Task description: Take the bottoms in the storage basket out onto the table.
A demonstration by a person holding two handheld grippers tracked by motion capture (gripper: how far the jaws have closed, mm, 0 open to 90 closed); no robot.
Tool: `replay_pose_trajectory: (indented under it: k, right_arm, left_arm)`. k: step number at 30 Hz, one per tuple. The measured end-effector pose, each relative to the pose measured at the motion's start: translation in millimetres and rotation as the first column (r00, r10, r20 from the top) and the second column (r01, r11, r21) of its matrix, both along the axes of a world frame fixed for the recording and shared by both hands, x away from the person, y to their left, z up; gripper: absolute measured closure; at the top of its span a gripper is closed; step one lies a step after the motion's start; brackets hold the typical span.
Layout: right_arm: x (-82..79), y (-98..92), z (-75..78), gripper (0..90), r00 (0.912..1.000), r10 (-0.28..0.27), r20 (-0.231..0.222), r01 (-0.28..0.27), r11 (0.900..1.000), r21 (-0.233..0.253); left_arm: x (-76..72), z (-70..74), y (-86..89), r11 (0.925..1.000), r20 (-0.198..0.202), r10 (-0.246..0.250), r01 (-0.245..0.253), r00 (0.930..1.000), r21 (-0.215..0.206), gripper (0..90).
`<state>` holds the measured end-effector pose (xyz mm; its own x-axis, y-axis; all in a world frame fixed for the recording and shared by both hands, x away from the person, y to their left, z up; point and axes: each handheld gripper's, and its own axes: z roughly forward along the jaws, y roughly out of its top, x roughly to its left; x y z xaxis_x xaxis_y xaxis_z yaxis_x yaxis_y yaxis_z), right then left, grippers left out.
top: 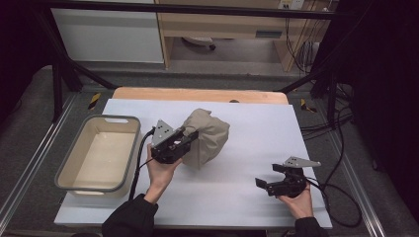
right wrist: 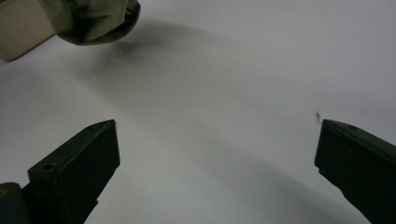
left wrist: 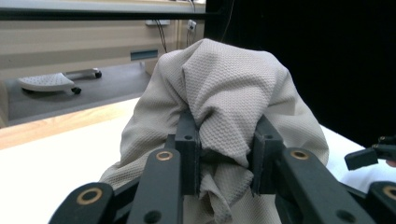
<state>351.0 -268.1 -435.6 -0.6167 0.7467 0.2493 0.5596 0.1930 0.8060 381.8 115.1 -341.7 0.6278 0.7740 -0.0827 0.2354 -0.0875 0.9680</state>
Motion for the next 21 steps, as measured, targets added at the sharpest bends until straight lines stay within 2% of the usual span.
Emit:
replay_pose_trajectory:
  k: [21]
  right_arm:
    - [0.1,-0.3,0.1,0.6,1.0000,0.001,0.003,-0.001,1.000,-0.001]
  left_arm:
    - [6.6,-23.8,-19.8,0.9970,-0.080,-0.034,0.039,0.9962,0.066,68.8]
